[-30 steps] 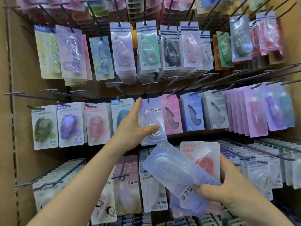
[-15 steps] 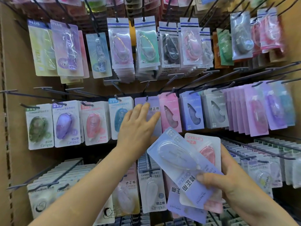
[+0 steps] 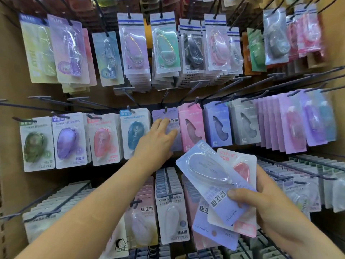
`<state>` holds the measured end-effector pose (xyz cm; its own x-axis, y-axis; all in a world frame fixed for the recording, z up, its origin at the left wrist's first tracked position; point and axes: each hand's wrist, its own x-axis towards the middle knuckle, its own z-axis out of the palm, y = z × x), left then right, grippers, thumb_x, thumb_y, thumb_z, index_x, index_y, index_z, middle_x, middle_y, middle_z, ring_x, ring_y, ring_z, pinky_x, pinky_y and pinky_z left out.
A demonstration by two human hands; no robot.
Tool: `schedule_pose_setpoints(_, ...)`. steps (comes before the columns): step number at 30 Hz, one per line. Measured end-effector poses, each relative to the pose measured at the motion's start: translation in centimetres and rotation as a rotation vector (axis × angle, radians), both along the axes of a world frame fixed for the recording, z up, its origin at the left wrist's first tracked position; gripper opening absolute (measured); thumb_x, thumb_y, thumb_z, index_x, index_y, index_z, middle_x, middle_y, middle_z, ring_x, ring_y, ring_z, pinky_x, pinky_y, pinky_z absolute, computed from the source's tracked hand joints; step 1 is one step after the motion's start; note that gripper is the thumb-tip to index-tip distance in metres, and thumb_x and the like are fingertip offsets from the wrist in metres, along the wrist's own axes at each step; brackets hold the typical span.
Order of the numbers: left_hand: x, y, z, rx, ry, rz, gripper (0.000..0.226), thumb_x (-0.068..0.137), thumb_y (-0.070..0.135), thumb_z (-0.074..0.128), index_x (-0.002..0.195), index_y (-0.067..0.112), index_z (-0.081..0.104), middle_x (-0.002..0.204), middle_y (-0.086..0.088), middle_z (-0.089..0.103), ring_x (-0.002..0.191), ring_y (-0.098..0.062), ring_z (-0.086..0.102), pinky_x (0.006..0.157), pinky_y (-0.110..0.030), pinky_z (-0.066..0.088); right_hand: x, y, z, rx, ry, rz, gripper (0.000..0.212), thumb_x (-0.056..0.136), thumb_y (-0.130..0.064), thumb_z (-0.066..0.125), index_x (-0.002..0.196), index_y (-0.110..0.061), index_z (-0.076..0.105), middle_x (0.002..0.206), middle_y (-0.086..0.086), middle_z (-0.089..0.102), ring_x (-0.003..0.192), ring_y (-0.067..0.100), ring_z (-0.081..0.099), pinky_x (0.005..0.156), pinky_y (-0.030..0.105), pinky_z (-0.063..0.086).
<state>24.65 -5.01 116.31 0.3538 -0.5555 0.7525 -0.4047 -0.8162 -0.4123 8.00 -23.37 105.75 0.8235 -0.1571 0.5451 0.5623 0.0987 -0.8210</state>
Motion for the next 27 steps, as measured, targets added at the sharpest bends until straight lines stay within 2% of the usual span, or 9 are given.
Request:
schedule_pose_setpoints(4, -1.9, 0.5, -0.9, -0.219, 0.099, -0.271, 0.054, 0.092, 0.009, 0.057, 0.144, 0.019, 0.044, 0.158, -0.009, 0.027, 0.145, -0.026, 0.024, 0.108, -0.038, 0.037, -0.2, -0.1, 0.1, -0.022, -0.011, -0.024, 0.05, 0.061, -0.008, 0.072, 0.104, -0.032, 0.067, 0.105, 0.011, 0.074, 0.091, 0.033, 0.071, 0.074, 0.042, 0.055)
schedule_pose_setpoints(8, -6.9, 1.8, -2.5, -0.617, 0.165, -0.771, 0.028, 0.093, 0.012, 0.057, 0.116, 0.023, 0.068, 0.127, 0.01, 0.06, 0.12, 0.0, 0.052, 0.098, -0.02, 0.045, -0.3, 0.1, 0.0, -0.088, -0.009, -0.074, 0.056, 0.06, -0.012, 0.074, 0.112, -0.03, 0.063, 0.103, 0.008, 0.074, 0.094, 0.031, 0.071, 0.078, 0.042, 0.055)
schedule_pose_setpoints(10, -9.9, 2.4, -3.2, -0.459, 0.304, -0.824, 0.031, 0.088, 0.034, 0.063, 0.12, 0.035, 0.065, 0.136, 0.02, 0.051, 0.129, 0.005, 0.042, 0.105, -0.018, 0.037, -0.6, 0.7, 0.3, -0.153, -0.02, -0.076, 0.059, 0.06, -0.012, 0.073, 0.115, -0.032, 0.062, 0.102, 0.004, 0.074, 0.094, 0.027, 0.071, 0.076, 0.039, 0.056)
schedule_pose_setpoints(12, -11.9, 2.6, -3.9, -0.151, 0.397, -0.698, 0.056, 0.079, 0.062, 0.063, 0.132, 0.047, 0.052, 0.151, 0.026, 0.029, 0.141, 0.008, 0.019, 0.113, -0.02, 0.022, -1.0, 1.4, 0.6, -0.209, -0.039, -0.052, 0.06, 0.062, -0.01, 0.071, 0.115, -0.038, 0.062, 0.103, 0.0, 0.074, 0.094, 0.021, 0.072, 0.072, 0.034, 0.058)
schedule_pose_setpoints(14, -12.3, 2.8, -4.4, 0.02, 0.366, -0.577, 0.075, 0.069, 0.076, 0.053, 0.139, 0.051, 0.039, 0.155, 0.025, 0.02, 0.142, 0.003, 0.012, 0.114, -0.028, 0.022, -1.3, 2.0, 0.8, -0.228, -0.056, -0.01, 0.059, 0.064, -0.008, 0.07, 0.114, -0.039, 0.063, 0.107, 0.0, 0.074, 0.096, 0.02, 0.072, 0.074, 0.033, 0.06)
schedule_pose_setpoints(17, -12.2, 3.2, -4.6, 0.011, 0.355, -0.524, 0.076, 0.066, 0.075, 0.06, 0.135, 0.048, 0.048, 0.149, 0.02, 0.033, 0.136, -0.006, 0.025, 0.108, -0.024, 0.027, -1.4, 2.6, 0.8, -0.234, -0.055, 0.034, 0.054, 0.068, -0.007, 0.071, 0.113, -0.035, 0.064, 0.107, 0.004, 0.074, 0.097, 0.025, 0.071, 0.078, 0.036, 0.06)
schedule_pose_setpoints(21, -12.4, 3.8, -4.7, -0.025, 0.413, -0.518, 0.074, 0.063, 0.069, 0.071, 0.132, 0.049, 0.052, 0.146, 0.024, 0.033, 0.133, 0.001, 0.024, 0.103, -0.013, 0.02, -1.3, 2.9, 0.4, -0.189, -0.031, 0.11, 0.049, 0.07, -0.01, 0.072, 0.114, -0.031, 0.065, 0.111, 0.009, 0.073, 0.1, 0.028, 0.07, 0.076, 0.034, 0.058)
schedule_pose_setpoints(25, -12.4, 4.1, -5.0, -0.037, 0.412, -0.554, 0.076, 0.058, 0.075, 0.07, 0.127, 0.047, 0.057, 0.143, 0.022, 0.039, 0.128, -0.001, 0.029, 0.103, -0.02, 0.026, -1.2, 3.7, 0.4, -0.013, 0.029, 0.182, 0.031, 0.088, -0.038, 0.064, 0.116, -0.025, 0.068, 0.114, 0.012, 0.072, 0.1, 0.031, 0.07, 0.076, 0.038, 0.057)
schedule_pose_setpoints(27, -12.5, 4.0, -5.3, -0.02, 0.358, -0.512, 0.078, 0.057, 0.08, 0.057, 0.126, 0.044, 0.058, 0.14, 0.021, 0.043, 0.121, -0.004, 0.033, 0.099, -0.025, 0.033, -1.1, 3.9, 0.3, 0.037, 0.053, 0.136, 0.028, 0.091, -0.037, 0.057, 0.111, -0.022, 0.07, 0.107, 0.012, 0.073, 0.091, 0.026, 0.071, 0.07, 0.034, 0.057)
